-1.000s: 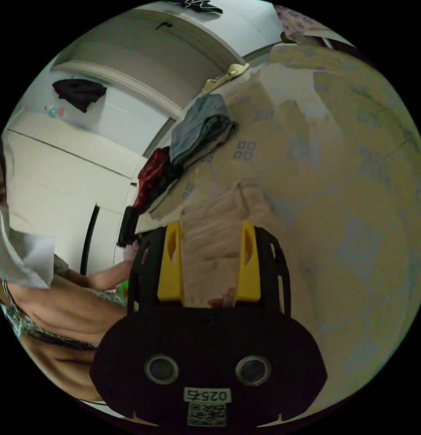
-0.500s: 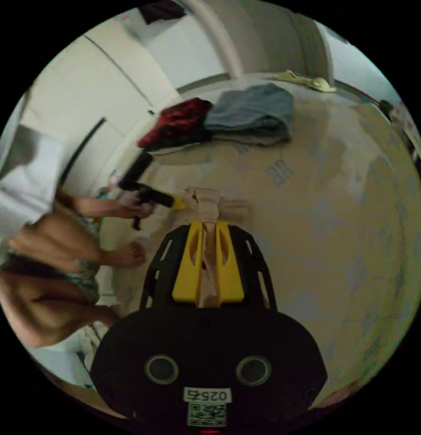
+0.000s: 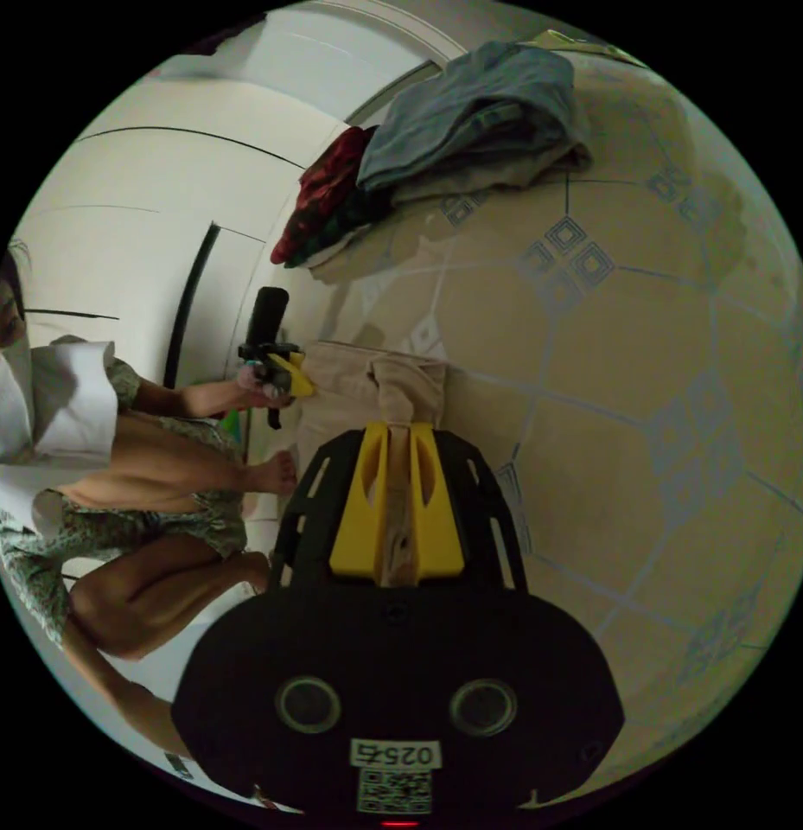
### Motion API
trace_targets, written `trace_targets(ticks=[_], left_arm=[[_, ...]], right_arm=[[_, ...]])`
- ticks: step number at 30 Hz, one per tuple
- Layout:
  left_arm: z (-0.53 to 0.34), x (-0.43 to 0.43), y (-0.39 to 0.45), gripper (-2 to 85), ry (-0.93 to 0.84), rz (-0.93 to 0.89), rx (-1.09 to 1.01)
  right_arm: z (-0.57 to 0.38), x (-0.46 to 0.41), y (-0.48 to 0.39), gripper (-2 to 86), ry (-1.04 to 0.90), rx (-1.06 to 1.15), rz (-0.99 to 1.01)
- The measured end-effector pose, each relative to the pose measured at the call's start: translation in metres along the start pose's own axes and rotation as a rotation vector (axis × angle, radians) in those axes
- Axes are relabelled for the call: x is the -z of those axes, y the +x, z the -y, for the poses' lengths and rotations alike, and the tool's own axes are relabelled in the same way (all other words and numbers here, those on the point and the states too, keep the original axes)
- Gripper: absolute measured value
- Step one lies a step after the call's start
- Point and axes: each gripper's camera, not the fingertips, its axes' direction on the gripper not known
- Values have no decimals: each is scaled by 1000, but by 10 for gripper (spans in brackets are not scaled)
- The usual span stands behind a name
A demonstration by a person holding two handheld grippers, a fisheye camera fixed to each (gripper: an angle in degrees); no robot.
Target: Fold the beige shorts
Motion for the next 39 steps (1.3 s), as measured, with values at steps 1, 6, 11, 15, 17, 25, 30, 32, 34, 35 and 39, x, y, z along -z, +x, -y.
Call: trace_targets(ticks=[1,6,11,15,17,25,30,32,34,35,39], left_arm=[[0,0,-5,85,-8,-27,13],[-3,-9,-4,61,-40,101,-12],[-10,-24,12,56,-114,172,-209],[-17,-33,32,56,-161,101,-339],[-25,-44,46,56,-200,118,-441],[-52,-88,64,56,-279,89,-627],[-70,-124,75,57,-340,79,-757],[-80,-141,74,56,-349,79,-796],[-85,-153,70,57,-344,65,-806],[-89,-162,68,57,-347,70,-819],[-89,-184,58,60,-319,135,-814]], right_arm=[[4,-5,1,41,13,-1,13],[13,-18,-8,52,58,-36,38],[29,-3,-37,128,155,3,3],[59,-11,-74,186,60,134,24],[78,-23,-109,225,-66,242,15],[136,-75,-269,255,-654,653,-369],[134,-113,-343,210,-1026,783,-334],[122,-122,-369,203,-1171,808,-317],[114,-126,-381,179,-1287,764,-303],[111,-125,-390,146,-1331,746,-285],[103,-90,-429,75,-1271,810,-354]])
